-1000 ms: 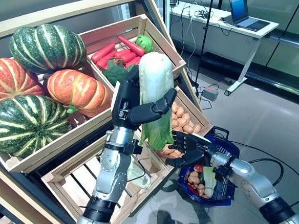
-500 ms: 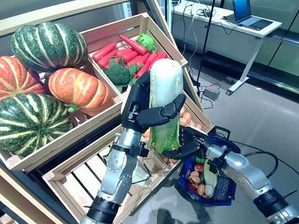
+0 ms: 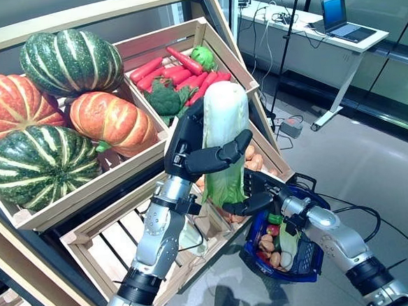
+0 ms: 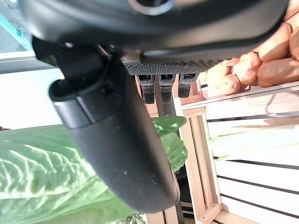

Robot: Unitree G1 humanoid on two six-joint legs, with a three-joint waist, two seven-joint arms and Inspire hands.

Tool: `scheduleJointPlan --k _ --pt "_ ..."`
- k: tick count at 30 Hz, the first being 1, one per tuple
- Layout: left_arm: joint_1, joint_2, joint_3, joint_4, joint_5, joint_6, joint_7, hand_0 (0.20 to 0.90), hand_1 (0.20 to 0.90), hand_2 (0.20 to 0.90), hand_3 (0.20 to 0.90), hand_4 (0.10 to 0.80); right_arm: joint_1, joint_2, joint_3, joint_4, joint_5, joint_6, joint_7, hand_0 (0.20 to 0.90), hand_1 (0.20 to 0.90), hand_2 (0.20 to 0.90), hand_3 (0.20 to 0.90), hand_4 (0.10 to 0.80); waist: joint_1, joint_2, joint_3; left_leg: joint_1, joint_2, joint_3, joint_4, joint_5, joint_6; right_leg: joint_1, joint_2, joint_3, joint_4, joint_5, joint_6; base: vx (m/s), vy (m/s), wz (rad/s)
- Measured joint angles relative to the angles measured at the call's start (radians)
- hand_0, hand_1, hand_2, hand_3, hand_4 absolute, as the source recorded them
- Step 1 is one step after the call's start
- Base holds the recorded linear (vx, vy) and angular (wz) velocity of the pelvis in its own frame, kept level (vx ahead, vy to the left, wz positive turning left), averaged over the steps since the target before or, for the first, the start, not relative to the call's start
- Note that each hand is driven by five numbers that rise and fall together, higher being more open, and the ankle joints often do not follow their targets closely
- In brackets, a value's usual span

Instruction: Put vegetables into the basket

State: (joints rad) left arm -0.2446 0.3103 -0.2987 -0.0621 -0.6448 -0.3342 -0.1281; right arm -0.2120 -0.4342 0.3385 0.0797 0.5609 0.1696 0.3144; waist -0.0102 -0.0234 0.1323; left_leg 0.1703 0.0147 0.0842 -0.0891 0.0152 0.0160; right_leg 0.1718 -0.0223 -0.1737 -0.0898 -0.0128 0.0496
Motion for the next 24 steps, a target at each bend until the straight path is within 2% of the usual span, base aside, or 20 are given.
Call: scheduleJointPlan --k 6,15,24 --pt "0.0 -0.003 -0.007 0.017 -0.014 0.004 -0.014 0.3 0.3 0.3 0.3 0.4 -0.007 0.01 0.0 0.001 0.124 0.017 0.049 0.9 0.9 0.9 0.9 0.8 0.001 0.003 0.002 0.004 0.0 -0.002 0.0 0.0 0.0 0.006 0.0 -0.002 0.0 0.0 0.0 0.0 0.0 0.0" --pt "-0.011 -0.01 -0.012 0.096 -0.018 0.022 -0.015 0.3 0.3 0.3 0.3 0.4 -0.065 0.022 0.006 0.019 0.152 0.026 0.061 0.9 0.9 0.9 0.9 0.8 0.004 0.003 0.002 0.008 -0.001 -0.004 0.0 0.002 0.002 0.01 0.0 -0.002 0.0 0.0 0.0 0.0 0.0 0.0" --pt "-0.014 -0.007 -0.038 0.134 -0.02 0.025 -0.045 0.3 0.3 0.3 0.3 0.4 -0.074 0.028 0.026 0.069 0.237 0.082 0.066 0.9 0.9 0.9 0.9 0.8 0.01 0.003 0.001 0.013 -0.001 -0.004 0.0 0.002 0.002 0.015 0.0 -0.003 0.0 0.0 0.0 0.0 0.0 0.0"
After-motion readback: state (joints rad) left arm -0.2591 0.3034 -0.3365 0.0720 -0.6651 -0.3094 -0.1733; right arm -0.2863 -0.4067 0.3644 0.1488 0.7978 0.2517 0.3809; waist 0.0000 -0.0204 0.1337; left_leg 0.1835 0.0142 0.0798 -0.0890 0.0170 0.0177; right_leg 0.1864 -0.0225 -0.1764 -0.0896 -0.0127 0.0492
